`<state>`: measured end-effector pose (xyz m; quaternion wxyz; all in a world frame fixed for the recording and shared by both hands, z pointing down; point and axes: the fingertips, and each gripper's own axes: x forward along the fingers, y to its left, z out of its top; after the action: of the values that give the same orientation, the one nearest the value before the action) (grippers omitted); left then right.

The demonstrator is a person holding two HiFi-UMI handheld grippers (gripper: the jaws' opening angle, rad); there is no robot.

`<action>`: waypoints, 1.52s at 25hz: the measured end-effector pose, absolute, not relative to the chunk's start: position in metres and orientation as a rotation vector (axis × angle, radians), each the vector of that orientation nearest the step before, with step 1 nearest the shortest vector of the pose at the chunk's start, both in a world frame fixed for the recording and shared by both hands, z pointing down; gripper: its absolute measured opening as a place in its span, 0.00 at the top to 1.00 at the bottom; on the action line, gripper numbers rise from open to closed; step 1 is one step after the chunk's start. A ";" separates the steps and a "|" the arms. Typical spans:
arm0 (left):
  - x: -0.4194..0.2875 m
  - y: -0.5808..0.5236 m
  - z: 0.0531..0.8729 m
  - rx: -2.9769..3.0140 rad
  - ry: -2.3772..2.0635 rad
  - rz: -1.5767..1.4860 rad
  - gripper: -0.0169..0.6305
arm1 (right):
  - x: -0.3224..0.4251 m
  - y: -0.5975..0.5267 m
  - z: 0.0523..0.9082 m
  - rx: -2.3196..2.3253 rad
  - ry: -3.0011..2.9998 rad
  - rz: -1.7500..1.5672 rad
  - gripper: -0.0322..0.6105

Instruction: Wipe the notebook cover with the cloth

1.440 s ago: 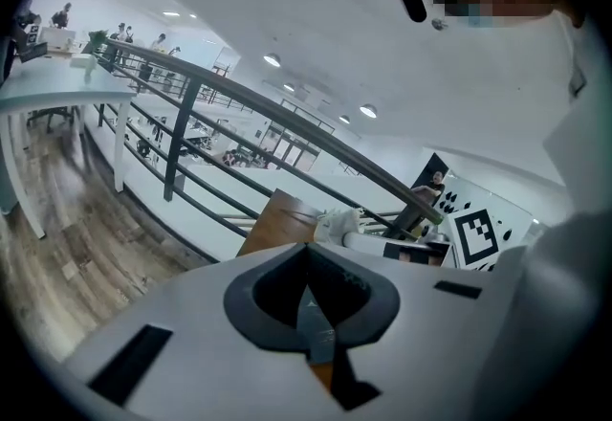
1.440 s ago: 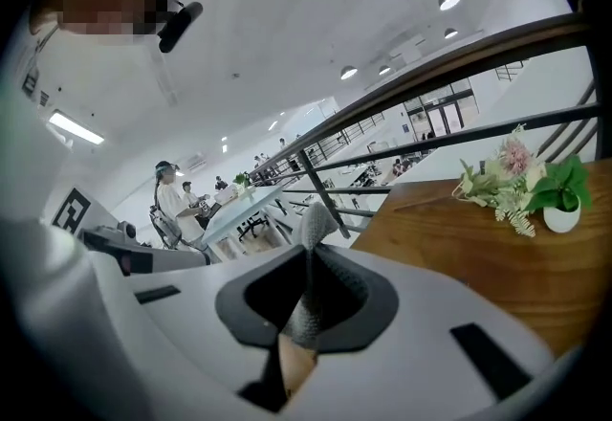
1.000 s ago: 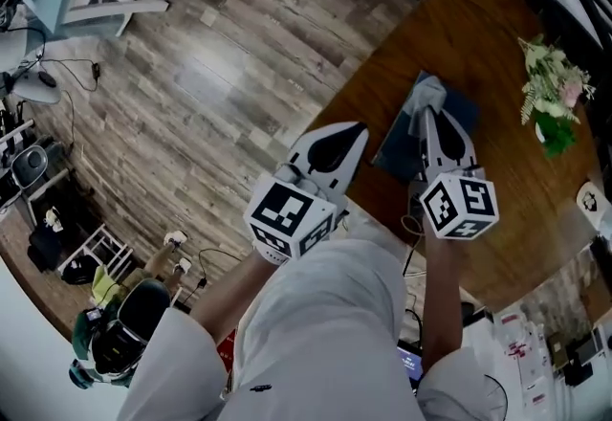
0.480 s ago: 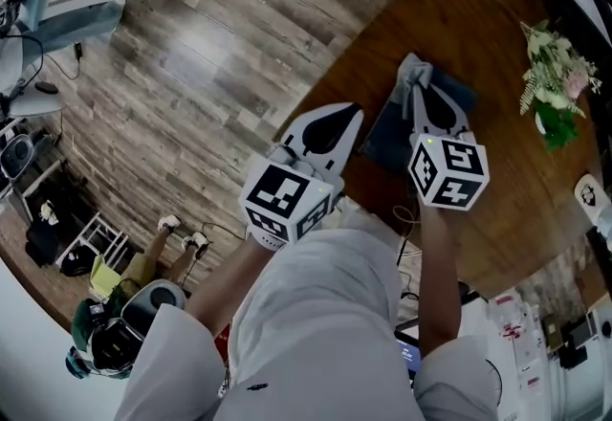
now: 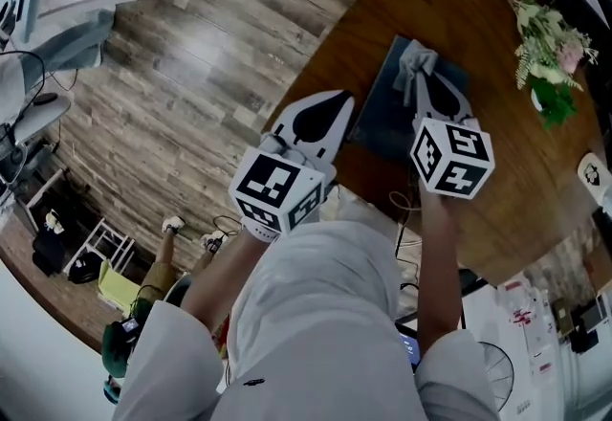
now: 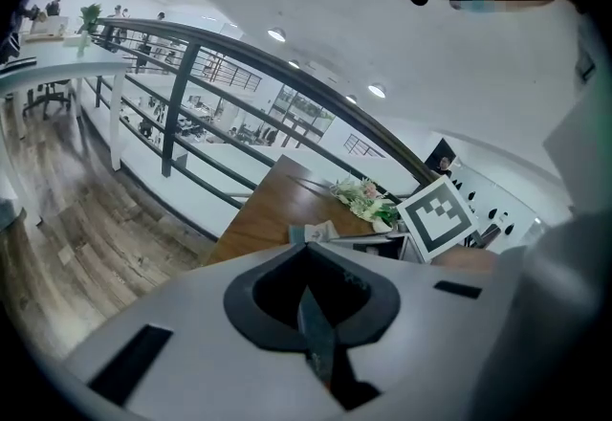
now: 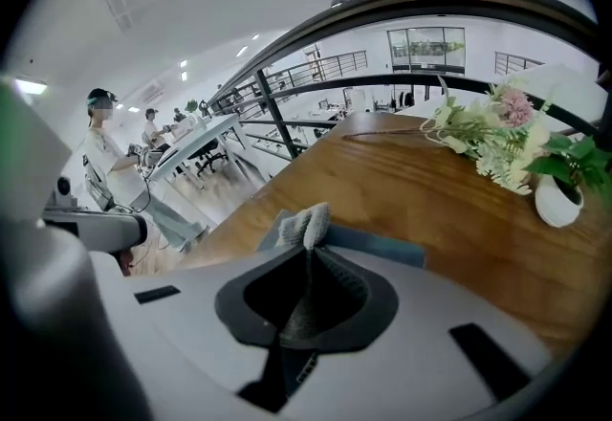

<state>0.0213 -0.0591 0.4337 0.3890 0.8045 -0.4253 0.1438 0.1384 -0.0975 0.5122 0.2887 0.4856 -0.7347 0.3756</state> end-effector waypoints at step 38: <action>0.032 -0.030 0.419 2.128 -1.053 0.372 0.94 | 0.193 -0.049 0.453 1.473 -2.026 0.995 0.90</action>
<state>0.0317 -0.0296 0.4187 0.3610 0.8258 -0.4086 0.1443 0.1932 -0.0494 0.4525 0.2215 0.5330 -0.7330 0.3601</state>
